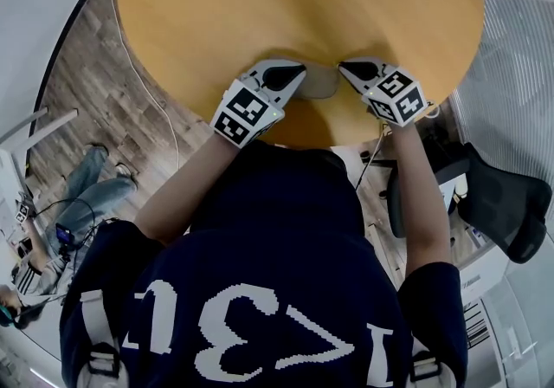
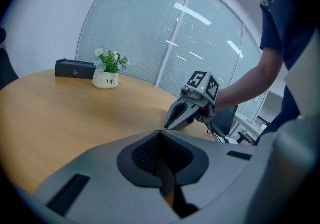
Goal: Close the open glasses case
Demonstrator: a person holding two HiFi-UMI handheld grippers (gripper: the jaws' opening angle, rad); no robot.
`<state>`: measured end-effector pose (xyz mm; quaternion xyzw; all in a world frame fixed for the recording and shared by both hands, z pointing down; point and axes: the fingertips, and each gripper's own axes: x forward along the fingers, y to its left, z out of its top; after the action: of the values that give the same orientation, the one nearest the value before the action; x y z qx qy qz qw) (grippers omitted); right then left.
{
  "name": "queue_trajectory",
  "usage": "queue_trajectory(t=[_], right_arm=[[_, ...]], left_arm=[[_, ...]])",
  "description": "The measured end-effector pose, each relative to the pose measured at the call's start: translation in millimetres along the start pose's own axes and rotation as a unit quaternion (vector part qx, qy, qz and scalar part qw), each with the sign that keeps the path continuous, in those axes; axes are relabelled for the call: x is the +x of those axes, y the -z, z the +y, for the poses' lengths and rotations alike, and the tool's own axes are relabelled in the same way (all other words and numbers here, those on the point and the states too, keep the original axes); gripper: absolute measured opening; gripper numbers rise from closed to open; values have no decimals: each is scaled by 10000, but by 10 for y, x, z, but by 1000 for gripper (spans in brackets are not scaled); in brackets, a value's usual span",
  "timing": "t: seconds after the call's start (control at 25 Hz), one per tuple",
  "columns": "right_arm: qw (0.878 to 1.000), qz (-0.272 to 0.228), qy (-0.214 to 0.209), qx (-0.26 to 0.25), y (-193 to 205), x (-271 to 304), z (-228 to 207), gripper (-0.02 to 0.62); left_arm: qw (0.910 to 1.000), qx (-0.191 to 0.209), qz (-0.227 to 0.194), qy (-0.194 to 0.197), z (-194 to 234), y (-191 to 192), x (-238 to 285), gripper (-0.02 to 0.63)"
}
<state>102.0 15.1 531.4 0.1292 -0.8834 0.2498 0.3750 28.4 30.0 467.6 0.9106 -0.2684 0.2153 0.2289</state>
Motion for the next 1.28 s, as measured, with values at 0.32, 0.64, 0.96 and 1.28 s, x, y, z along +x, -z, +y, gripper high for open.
queue_trajectory(t=[0.32, 0.64, 0.96, 1.28], right_arm=[[9864, -1004, 829, 1003, -256, -510, -156, 28], [9087, -3523, 2074, 838, -1449, -1805, -64, 25], [8389, -4607, 2864, 439, -1995, -2875, 267, 23], [8196, -4841, 3063, -40, -2229, -3217, 629, 23]], left_arm=[[9989, -316, -325, -83, 179, -234, -222, 14], [9799, 330, -1746, -902, 441, -1348, -912, 14], [9354, 1022, -2917, -1720, 401, -2265, -1725, 14], [9132, 1007, -3443, -1936, 297, -2561, -2145, 14]])
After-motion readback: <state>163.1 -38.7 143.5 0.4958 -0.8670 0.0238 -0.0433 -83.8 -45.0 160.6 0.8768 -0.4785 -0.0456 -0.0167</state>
